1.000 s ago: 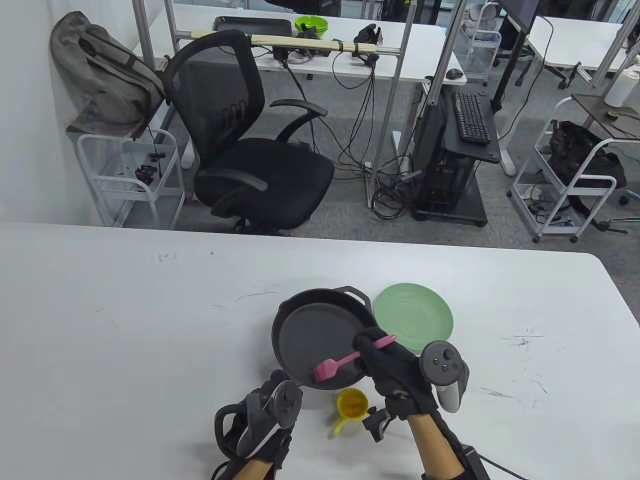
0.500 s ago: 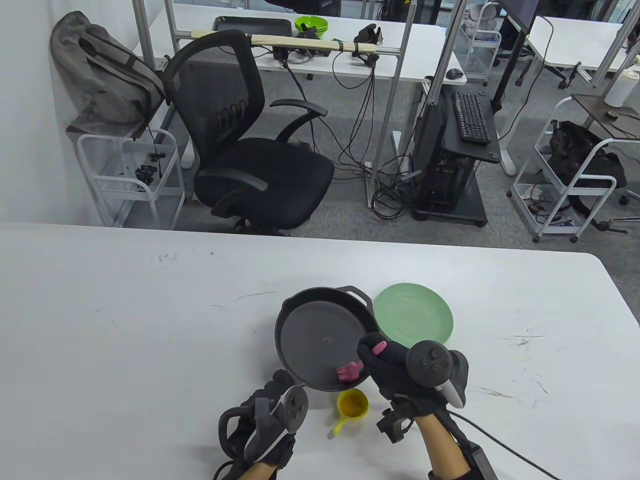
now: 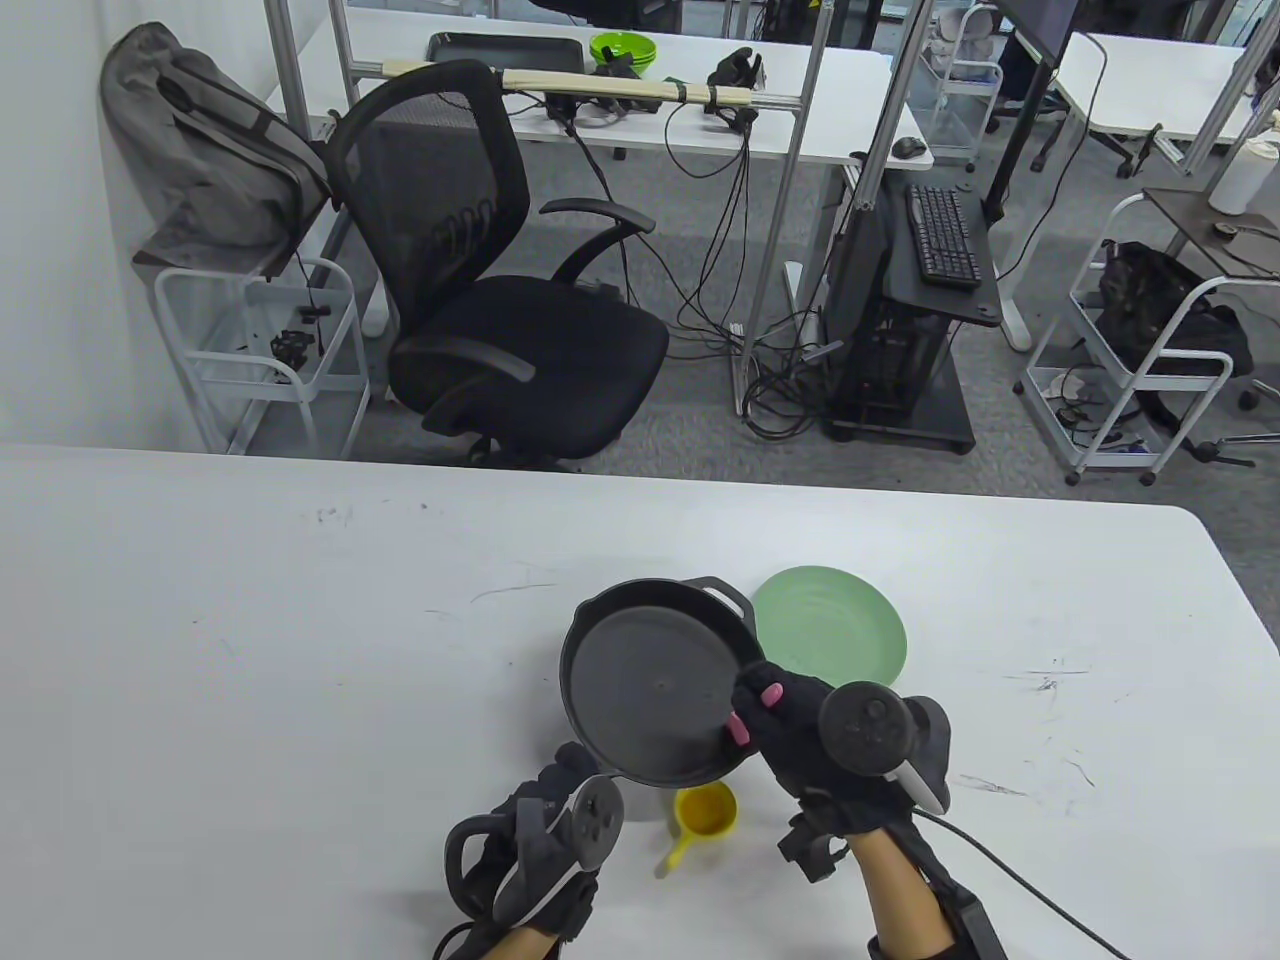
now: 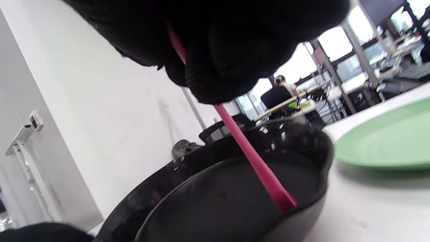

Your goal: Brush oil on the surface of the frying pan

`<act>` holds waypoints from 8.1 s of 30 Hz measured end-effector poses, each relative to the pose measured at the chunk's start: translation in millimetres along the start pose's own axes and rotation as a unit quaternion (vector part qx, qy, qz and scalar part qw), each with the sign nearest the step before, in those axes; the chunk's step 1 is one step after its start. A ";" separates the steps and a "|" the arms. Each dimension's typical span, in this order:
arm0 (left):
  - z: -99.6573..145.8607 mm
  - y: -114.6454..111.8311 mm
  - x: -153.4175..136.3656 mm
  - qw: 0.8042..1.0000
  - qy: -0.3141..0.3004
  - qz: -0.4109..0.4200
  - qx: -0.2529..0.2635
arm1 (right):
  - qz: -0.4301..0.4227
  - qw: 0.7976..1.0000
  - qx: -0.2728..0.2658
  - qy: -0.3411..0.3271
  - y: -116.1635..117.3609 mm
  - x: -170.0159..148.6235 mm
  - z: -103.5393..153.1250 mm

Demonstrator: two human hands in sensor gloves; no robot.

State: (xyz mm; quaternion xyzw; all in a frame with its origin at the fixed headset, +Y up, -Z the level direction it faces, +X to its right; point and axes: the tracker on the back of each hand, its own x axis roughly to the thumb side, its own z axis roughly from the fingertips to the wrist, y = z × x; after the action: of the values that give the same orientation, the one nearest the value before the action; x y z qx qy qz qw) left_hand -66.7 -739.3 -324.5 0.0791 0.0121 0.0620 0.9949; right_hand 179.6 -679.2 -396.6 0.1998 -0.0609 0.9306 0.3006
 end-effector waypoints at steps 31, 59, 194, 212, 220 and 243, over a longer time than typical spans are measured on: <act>2.4 -0.9 6.4 1.000 -0.013 -0.001 -0.002 | -0.057 0.998 0.017 0.024 13.7 3.7 2.4; 5.2 2.2 14.0 1.000 -0.031 0.002 0.003 | -0.204 0.978 0.049 -0.014 28.8 11.2 1.0; 3.1 0.4 9.6 0.998 -0.005 0.052 -0.046 | -0.230 0.972 -0.046 -0.009 -20.9 -10.1 13.8; 8.7 2.3 22.0 0.998 -0.033 0.049 -0.028 | -0.111 0.993 0.011 0.034 6.4 2.9 7.6; 8.7 3.1 21.0 0.998 -0.030 0.046 -0.028 | -0.061 0.996 0.020 0.066 -10.6 -6.7 7.9; 8.2 1.8 21.8 0.997 -0.035 0.062 -0.030 | 0.037 0.999 -0.013 0.018 -7.0 8.7 9.7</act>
State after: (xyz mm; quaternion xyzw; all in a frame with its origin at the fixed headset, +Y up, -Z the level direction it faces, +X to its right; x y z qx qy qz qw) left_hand -45.0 -736.1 -316.4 0.0521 -0.0297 0.1209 0.9908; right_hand 180.5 -671.1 -384.3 0.1768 -0.0754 0.9436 0.2696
